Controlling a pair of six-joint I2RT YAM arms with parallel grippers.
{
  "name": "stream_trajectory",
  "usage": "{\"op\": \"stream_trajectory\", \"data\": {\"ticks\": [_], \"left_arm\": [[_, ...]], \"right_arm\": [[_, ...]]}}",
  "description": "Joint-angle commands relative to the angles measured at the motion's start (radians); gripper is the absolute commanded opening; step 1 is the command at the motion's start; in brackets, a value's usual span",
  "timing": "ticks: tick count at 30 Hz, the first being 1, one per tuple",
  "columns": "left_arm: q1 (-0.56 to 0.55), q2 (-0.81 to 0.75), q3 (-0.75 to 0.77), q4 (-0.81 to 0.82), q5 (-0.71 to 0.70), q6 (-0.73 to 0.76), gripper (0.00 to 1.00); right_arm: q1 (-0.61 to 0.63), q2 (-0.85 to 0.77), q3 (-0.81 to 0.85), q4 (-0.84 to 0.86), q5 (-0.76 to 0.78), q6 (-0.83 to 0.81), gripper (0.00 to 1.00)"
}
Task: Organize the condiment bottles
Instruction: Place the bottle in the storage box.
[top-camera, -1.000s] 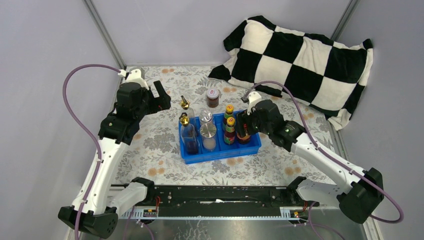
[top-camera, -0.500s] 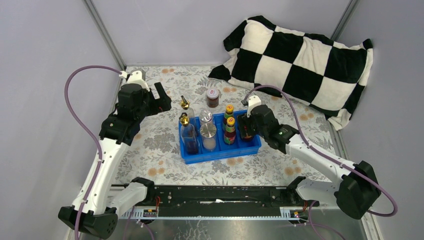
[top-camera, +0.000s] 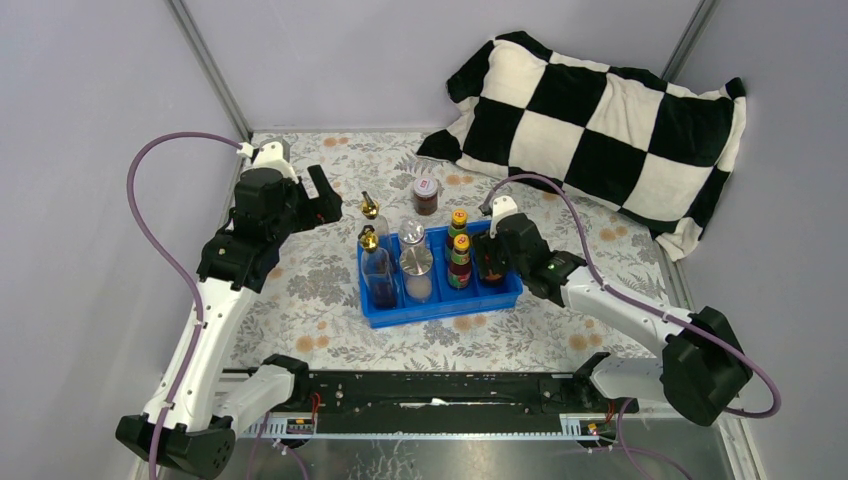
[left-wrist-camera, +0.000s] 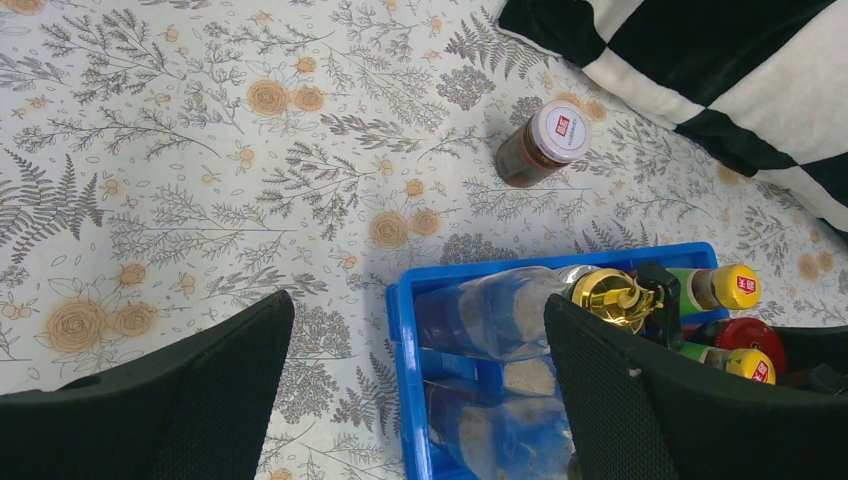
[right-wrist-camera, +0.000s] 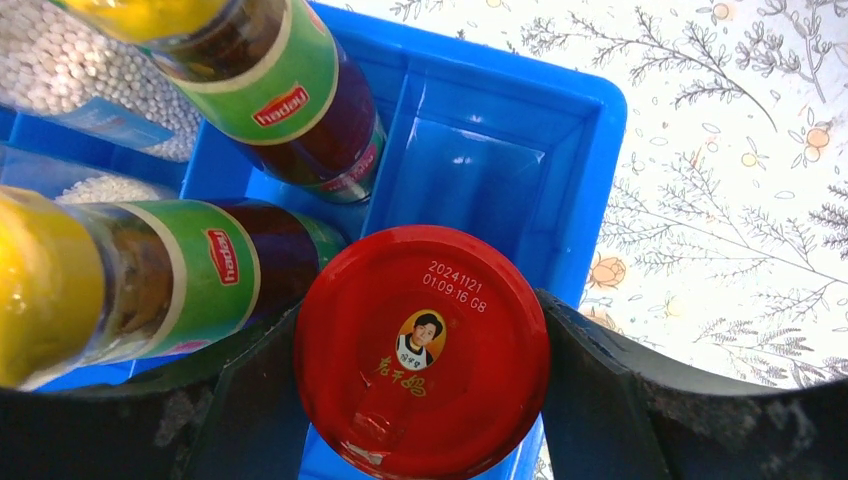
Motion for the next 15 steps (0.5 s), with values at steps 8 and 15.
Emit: {"op": "stream_trajectory", "data": {"ticks": [8, 15], "left_arm": [[-0.009, -0.006, -0.018, 0.009, 0.003, -0.002, 0.99], [-0.013, 0.005, -0.009, 0.011, 0.002, -0.005, 0.99]], "right_arm": [[0.0, -0.091, 0.089, -0.068, -0.004, 0.009, 0.84], [-0.001, -0.136, 0.104, -0.136, 0.003, 0.033, 0.87]]}}
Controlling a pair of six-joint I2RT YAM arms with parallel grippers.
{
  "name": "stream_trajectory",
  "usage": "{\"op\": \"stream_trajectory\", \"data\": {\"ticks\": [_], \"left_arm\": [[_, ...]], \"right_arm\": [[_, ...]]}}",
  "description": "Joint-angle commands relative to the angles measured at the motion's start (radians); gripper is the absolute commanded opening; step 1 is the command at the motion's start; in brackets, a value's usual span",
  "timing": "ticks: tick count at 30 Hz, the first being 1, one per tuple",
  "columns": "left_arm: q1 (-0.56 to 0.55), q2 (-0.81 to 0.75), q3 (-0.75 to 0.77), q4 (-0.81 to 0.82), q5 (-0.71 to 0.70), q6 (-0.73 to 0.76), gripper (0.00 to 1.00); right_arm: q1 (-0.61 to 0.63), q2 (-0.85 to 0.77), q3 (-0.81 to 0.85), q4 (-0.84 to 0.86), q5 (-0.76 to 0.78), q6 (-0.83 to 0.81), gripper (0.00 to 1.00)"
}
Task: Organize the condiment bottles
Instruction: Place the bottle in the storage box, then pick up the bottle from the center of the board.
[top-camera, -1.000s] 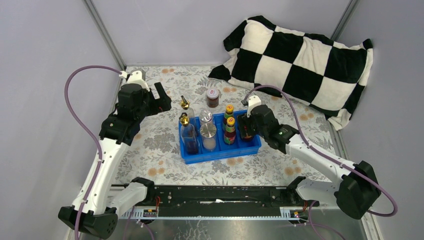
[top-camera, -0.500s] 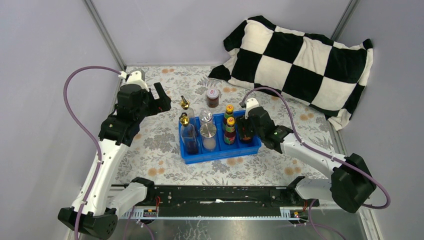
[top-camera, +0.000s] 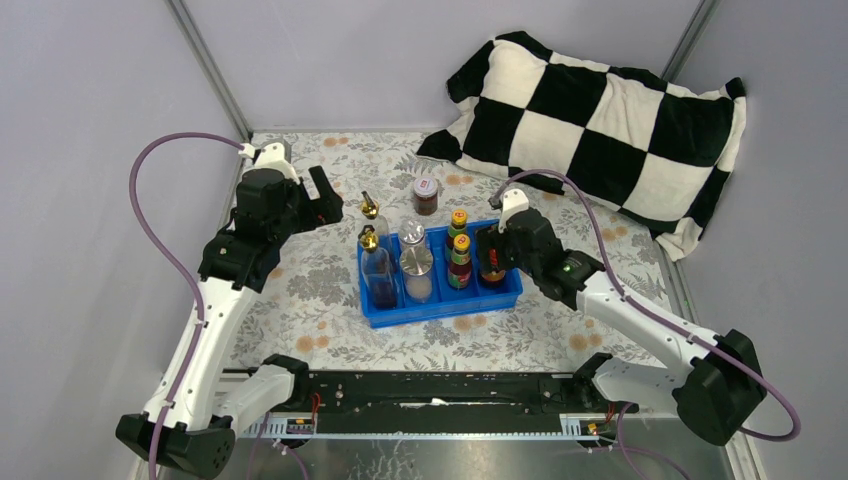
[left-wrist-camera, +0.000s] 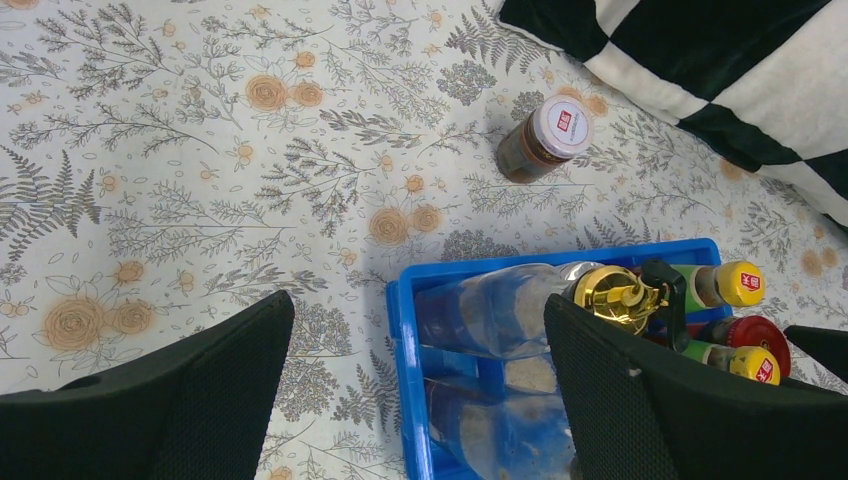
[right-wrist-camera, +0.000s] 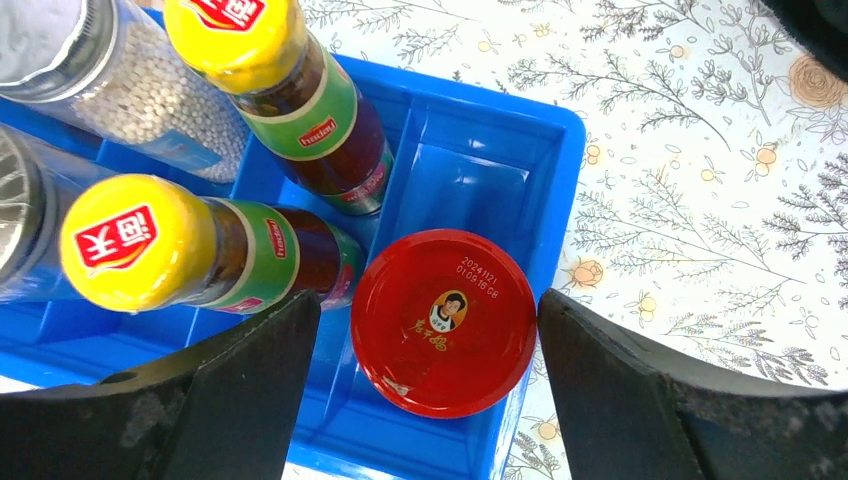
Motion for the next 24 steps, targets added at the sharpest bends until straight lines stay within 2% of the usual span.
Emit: {"op": "stream_trajectory", "data": {"ticks": [1, 5, 8, 12, 20, 24], "left_arm": [[-0.009, 0.004, -0.002, 0.01, 0.0, -0.005, 0.99], [-0.011, 0.004, -0.009, 0.012, -0.015, -0.002, 0.99], [-0.012, 0.008, -0.018, 0.019, -0.019, -0.005, 0.99], [-0.014, 0.002, -0.022, 0.022, -0.014, -0.01, 0.99], [-0.014, -0.002, 0.006, 0.008, -0.033, 0.007, 0.99], [-0.013, 0.037, 0.033, -0.017, -0.047, 0.019, 0.99]], "right_arm": [[0.0, -0.041, 0.082, -0.078, 0.014, 0.03, 0.87], [0.001, -0.09, 0.173, -0.148, 0.032, 0.078, 0.88], [0.0, -0.018, 0.34, -0.213, 0.063, 0.052, 0.89], [-0.012, 0.179, 0.656, -0.298, 0.104, -0.028, 0.93], [-0.12, 0.649, 1.331, -0.467, -0.1, -0.06, 0.95], [-0.164, 0.834, 1.497, -0.478, -0.185, -0.089, 0.94]]}}
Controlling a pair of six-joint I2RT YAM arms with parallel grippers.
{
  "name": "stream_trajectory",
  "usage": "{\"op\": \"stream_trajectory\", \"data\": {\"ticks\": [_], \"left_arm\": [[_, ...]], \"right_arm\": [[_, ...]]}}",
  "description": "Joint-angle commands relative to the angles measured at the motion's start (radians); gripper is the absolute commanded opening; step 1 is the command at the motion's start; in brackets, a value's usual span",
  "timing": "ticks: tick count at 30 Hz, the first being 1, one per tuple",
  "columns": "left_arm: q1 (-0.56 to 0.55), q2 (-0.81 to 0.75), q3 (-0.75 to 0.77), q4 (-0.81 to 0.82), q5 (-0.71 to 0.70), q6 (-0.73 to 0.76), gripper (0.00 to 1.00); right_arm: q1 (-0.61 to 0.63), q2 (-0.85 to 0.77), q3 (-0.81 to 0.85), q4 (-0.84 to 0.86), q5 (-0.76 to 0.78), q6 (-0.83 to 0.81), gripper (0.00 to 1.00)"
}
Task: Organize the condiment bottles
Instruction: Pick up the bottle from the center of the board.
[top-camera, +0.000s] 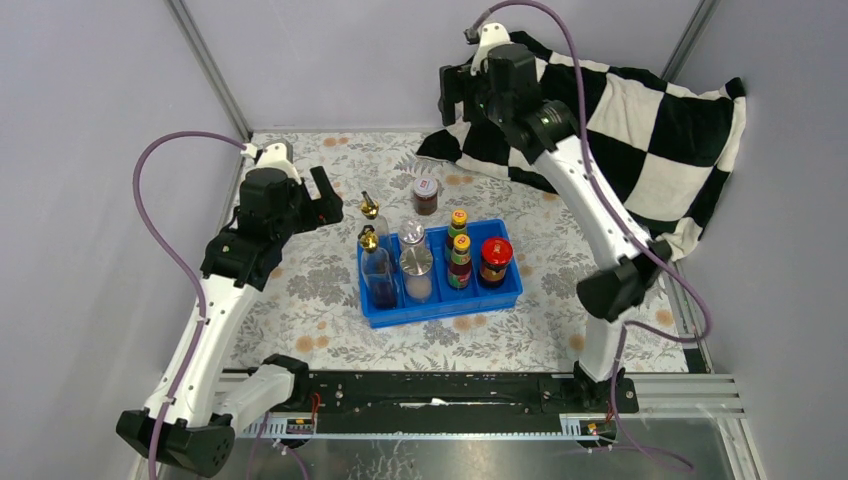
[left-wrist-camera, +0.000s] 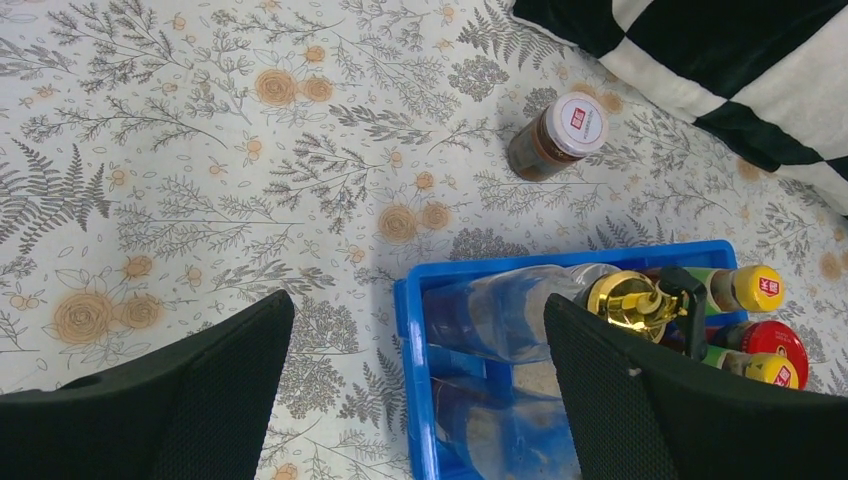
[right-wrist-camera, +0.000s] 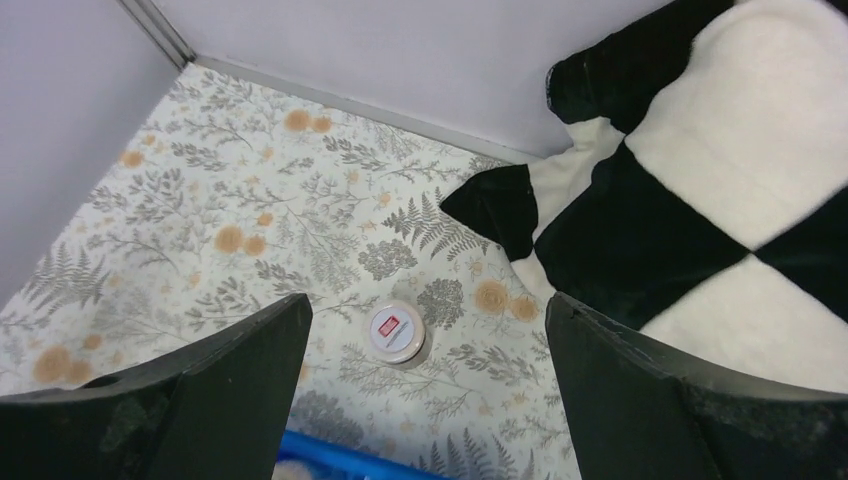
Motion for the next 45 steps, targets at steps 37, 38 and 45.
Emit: {"op": "stream_trajectory", "data": {"ticks": [37, 38, 45], "left_arm": [[0.491, 0.094, -0.11, 0.171, 0.443, -0.074, 0.99], [0.49, 0.094, -0.11, 0.17, 0.442, -0.07, 0.99], [0.49, 0.106, -0.11, 0.178, 0.444, -0.05, 0.99]], "right_arm": [[-0.025, 0.536, 0.063, 0.042, -0.426, -0.219, 1.0], [-0.018, 0.548, 0.072, 0.042, -0.432, -0.225, 1.0], [0.026, 0.636, 0.13, 0.035, -0.395, -0.244, 1.0]]}}
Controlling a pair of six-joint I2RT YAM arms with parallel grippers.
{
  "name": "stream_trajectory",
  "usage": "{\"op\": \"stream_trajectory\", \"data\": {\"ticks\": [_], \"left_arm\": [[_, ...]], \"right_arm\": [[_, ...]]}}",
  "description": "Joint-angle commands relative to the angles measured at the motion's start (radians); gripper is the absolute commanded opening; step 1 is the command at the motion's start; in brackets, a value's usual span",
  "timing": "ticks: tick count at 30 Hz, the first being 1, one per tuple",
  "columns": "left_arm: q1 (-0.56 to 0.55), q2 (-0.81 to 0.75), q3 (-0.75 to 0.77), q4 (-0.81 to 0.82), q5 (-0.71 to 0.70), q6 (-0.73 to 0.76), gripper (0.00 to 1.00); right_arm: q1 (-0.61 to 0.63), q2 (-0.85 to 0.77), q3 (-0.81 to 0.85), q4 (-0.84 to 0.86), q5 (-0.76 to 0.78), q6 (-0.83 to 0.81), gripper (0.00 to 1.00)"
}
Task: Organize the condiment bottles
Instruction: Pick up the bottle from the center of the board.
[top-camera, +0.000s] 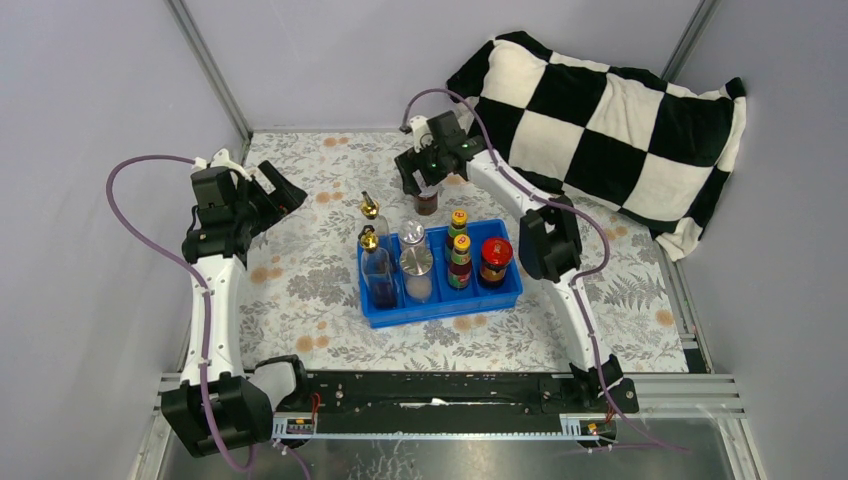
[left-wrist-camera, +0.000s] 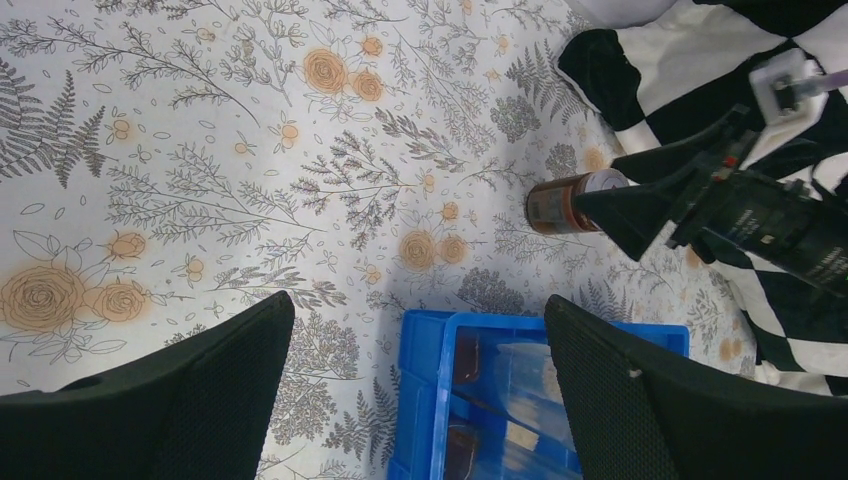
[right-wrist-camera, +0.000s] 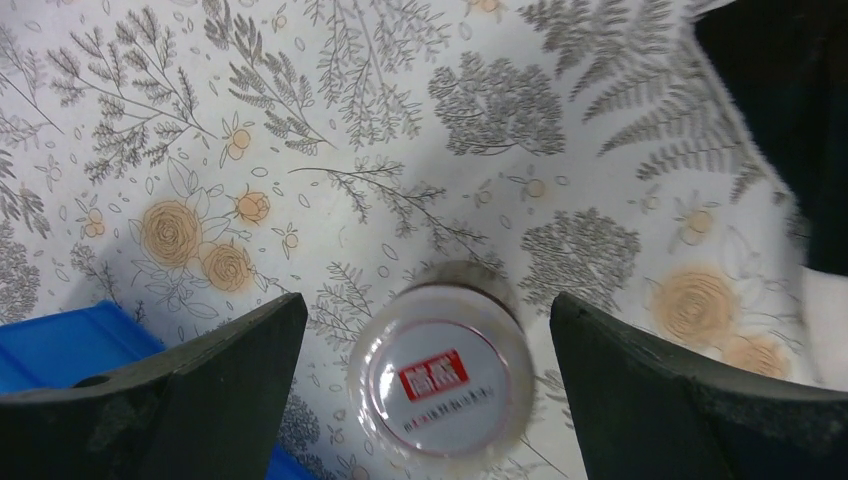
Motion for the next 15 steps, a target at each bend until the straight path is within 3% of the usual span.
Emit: {"op": "stream_trajectory", "data": {"ticks": [1, 4, 7, 15], "left_arm": [[-0.001, 0.008, -0.011, 0.041, 0.017, 0.036, 0.99], [-0.001, 0.007, -0.015, 0.049, 0.02, 0.038, 0.99], [0.0, 0.009, -0.022, 0.058, 0.024, 0.035, 0.99], [-0.001, 0.003, -0.03, 0.07, 0.032, 0.03, 0.99]], "right_arm": [[0.036, 0.062, 0.062, -0.005, 0.016, -0.025, 1.0], [0.038, 0.072, 0.048, 0.005, 0.039, -0.02, 0.93], [0.038, 0.062, 0.016, 0.022, 0.094, -0.013, 0.75], [0.036, -0.001, -0.063, 0.084, 0.164, -0.011, 0.57]]}}
